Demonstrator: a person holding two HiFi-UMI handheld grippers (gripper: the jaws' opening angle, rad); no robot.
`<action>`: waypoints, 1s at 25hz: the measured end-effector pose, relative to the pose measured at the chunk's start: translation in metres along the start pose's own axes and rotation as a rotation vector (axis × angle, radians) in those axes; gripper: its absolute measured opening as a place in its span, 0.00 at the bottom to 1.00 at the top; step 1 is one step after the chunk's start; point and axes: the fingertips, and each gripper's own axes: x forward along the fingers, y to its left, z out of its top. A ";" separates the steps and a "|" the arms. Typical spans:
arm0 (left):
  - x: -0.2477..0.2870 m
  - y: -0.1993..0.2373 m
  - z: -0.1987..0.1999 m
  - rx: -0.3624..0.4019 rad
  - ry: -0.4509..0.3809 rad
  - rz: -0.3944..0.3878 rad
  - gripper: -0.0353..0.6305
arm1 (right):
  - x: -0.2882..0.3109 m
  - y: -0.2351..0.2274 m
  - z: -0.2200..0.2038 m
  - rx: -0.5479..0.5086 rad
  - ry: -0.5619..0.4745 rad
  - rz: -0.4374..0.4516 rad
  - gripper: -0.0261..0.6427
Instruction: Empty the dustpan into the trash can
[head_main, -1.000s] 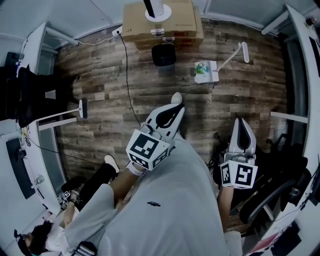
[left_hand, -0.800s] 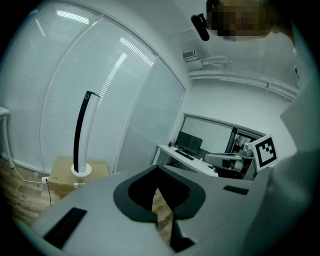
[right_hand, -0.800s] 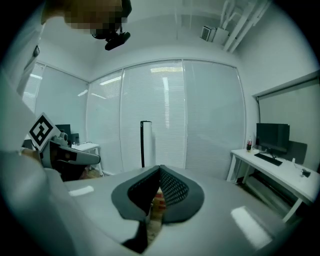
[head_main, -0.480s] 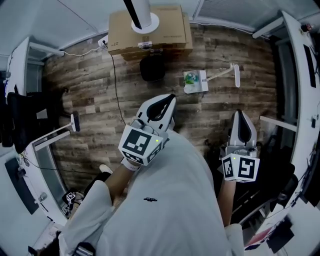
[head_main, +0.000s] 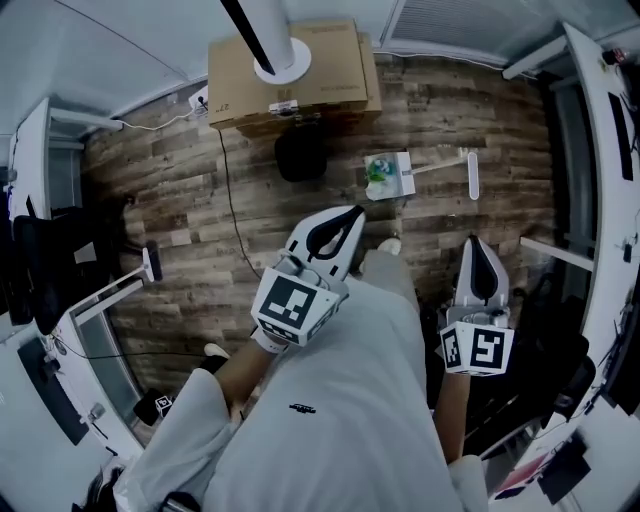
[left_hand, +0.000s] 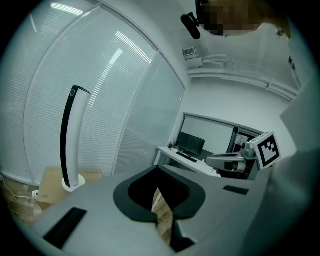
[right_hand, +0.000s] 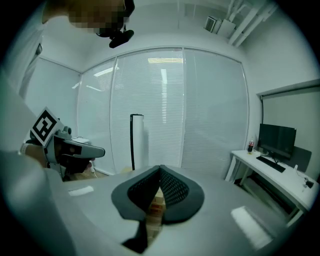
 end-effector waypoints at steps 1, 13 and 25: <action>0.003 -0.001 0.001 0.005 0.004 -0.002 0.06 | 0.004 -0.003 0.000 0.007 0.000 0.003 0.06; 0.066 -0.034 -0.009 -0.022 0.111 -0.051 0.06 | 0.028 -0.061 -0.020 0.063 0.015 -0.017 0.06; 0.130 -0.038 -0.041 0.010 0.179 -0.048 0.06 | 0.075 -0.107 -0.065 0.089 0.078 -0.023 0.14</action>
